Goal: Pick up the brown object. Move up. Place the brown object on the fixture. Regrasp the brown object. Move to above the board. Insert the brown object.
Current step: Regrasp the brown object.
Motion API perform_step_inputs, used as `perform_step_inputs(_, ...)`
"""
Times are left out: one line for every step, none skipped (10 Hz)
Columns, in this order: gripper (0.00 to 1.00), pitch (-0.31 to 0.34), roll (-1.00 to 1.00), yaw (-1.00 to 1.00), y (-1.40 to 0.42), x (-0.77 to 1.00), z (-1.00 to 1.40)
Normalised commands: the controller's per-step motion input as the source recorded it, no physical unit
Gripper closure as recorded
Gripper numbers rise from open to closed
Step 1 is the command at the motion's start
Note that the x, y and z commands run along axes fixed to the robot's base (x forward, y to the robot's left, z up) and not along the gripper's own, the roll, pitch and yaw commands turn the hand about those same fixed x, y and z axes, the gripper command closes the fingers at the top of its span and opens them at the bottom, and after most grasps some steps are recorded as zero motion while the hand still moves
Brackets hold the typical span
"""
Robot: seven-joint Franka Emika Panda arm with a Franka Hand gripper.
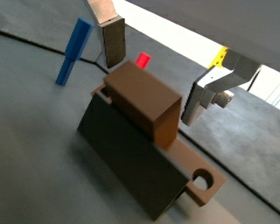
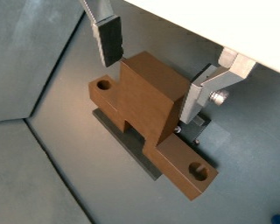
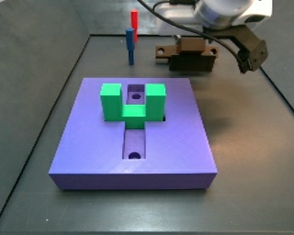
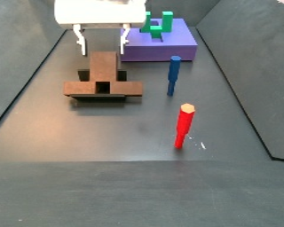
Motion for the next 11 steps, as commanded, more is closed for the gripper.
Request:
perform_step_inputs(0.00,-0.077,0.03,0.00,0.11,0.08,-0.24)
perform_step_inputs(0.00,-0.069,0.18,-0.05,0.14,0.01,-0.30)
perform_step_inputs(0.00,-0.003,0.24,-0.14,0.17,0.02,-0.22)
perform_step_inputs(0.00,0.000,0.25,-0.16,0.15,0.03,-0.22)
perform_step_inputs(0.00,-0.046,0.24,-0.13,0.11,0.00,-0.29)
perform_step_inputs(0.00,-0.003,0.20,-0.12,0.14,0.00,-0.22)
perform_step_inputs(0.00,-0.011,0.15,-0.07,0.09,0.00,-0.17)
perform_step_inputs(0.00,0.000,0.00,0.00,0.00,0.00,0.00)
perform_step_inputs(1.00,0.000,0.00,0.00,0.00,0.00,0.00)
perform_step_inputs(1.00,0.000,0.00,0.00,0.00,0.00,0.00)
perform_step_inputs(1.00,0.000,0.00,0.00,0.00,0.00,0.00)
